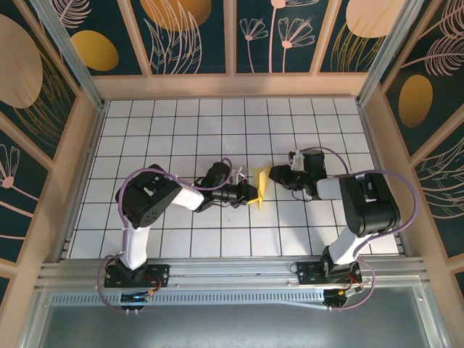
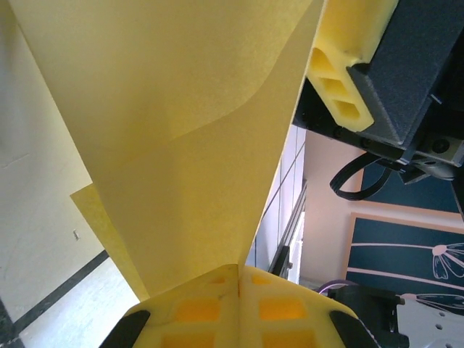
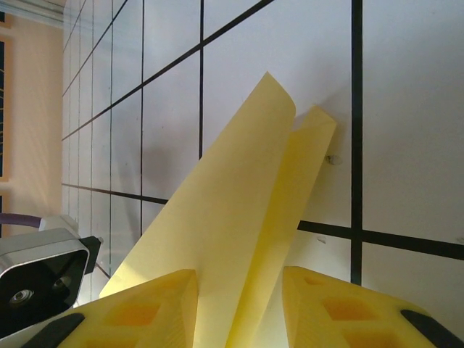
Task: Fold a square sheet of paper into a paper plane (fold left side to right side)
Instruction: Fold the wing for the fifth time at the center of the table.
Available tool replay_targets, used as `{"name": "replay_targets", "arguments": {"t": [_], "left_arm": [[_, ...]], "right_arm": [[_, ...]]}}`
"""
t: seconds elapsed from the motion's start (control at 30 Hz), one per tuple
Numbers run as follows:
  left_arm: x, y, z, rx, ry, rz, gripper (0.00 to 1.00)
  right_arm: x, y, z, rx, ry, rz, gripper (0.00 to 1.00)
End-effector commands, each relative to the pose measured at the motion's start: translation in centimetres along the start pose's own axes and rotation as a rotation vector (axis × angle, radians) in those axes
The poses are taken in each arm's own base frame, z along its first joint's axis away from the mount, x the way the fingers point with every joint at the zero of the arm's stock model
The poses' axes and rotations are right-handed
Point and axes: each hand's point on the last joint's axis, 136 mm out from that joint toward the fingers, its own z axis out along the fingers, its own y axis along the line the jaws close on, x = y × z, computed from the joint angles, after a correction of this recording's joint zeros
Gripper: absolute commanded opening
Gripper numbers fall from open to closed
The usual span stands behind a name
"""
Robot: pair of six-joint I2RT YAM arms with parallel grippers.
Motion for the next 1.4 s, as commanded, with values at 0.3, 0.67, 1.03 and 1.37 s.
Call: {"name": "replay_targets", "arguments": {"t": [0.3, 0.67, 1.03, 1.37], "left_arm": [[-0.3, 0.8, -0.4, 0.033, -0.002, -0.029, 0.0], [-0.1, 1.1, -0.2, 0.042, 0.006, -0.04, 0.0], [-0.2, 1.3, -0.2, 0.038, 0.002, -0.045, 0.0], [-0.2, 1.5, -0.1, 0.035, 0.002, -0.049, 0.0]], "right_arm": [[-0.7, 0.5, 1.2, 0.021, 0.002, -0.019, 0.34], [-0.4, 0.4, 2.1, 0.046, 0.02, -0.013, 0.34], [-0.2, -0.4, 2.4, 0.092, 0.033, 0.01, 0.35], [0.2, -0.9, 2.9, 0.13, 0.058, 0.021, 0.35]]}}
